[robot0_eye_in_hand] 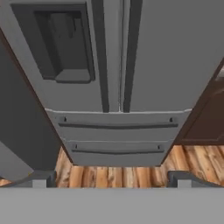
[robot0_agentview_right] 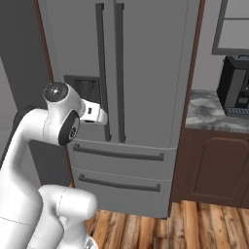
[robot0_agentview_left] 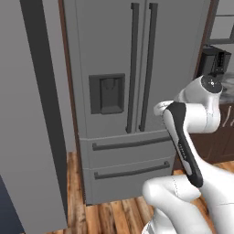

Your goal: Take the cupcake and donut from the fridge and place them on the empty tray on the dining counter.

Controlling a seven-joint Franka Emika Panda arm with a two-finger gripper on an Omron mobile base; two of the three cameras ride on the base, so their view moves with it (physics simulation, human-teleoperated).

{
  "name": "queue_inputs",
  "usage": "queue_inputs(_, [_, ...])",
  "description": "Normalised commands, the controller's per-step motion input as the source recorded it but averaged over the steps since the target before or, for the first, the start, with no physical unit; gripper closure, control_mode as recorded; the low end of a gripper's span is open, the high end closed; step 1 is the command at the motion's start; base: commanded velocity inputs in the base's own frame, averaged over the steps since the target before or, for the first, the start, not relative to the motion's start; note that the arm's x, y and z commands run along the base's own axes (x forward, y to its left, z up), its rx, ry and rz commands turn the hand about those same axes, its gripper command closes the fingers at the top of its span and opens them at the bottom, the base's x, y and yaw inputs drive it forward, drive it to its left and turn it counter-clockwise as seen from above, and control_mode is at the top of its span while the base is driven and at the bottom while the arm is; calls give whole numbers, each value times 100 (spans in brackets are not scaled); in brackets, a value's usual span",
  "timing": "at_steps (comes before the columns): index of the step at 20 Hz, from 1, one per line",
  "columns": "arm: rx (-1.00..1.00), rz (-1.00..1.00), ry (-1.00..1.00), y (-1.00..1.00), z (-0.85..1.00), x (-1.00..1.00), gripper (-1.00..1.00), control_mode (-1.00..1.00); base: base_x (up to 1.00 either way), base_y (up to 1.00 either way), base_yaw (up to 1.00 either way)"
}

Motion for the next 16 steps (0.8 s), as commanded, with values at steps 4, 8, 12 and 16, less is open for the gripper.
queue_inputs(4, [0, 0, -57, -12, 5, 21, -100, -100, 0, 0, 0])
queue_inputs(8, [0, 0, -35, 0, 23, 37, -100, -100, 0, 0, 0])
queue_inputs(12, [0, 0, -10, -6, 32, 49, -100, -100, 0, 0, 0])
queue_inputs(16, [0, 0, 0, -27, 31, 50, -100, -100, 0, 0, 0])
